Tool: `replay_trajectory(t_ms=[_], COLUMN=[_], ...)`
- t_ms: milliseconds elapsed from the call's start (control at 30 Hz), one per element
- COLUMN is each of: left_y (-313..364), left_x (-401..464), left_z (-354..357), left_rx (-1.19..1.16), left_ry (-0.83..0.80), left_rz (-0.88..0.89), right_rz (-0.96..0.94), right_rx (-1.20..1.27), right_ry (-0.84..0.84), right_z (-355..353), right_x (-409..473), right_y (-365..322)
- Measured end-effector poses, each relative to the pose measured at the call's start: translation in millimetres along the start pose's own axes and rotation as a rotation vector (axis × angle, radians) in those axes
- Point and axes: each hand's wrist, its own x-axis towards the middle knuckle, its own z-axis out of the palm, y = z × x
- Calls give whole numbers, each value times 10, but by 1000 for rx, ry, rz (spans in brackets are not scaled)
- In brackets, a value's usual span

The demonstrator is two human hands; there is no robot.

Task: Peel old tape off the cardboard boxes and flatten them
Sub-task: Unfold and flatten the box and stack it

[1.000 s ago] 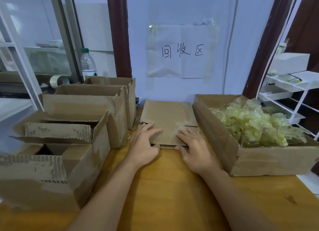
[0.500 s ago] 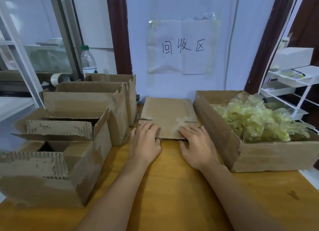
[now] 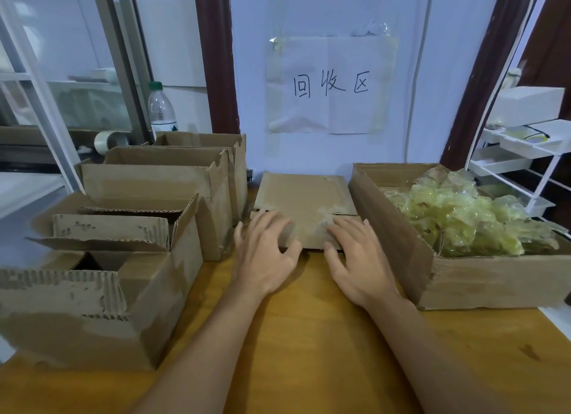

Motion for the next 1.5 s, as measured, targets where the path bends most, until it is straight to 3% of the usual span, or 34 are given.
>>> replay_trajectory(t_ms=[267,533,833,1100,1500], left_y=[54,175,284,383,436], left_x=[-146,-452,-849,-1123,-1206], left_z=[4,-114,-312,-476,-516], left_rx=[138,141,184,241,263], left_ry=[133,36,-213,-249,-239], left_rz=[161,107,61,40,2], right_rz=[-54,7,91,79,126], right_rx=[-19,-89,-91,-158,-190], right_ry=[155,156,-11,-238,-256], right_z=[-28,-214,-423,-436,-459], right_x=[-121,-491,-838,-985,-1061], right_y=[4,-192,-414,-468,-488])
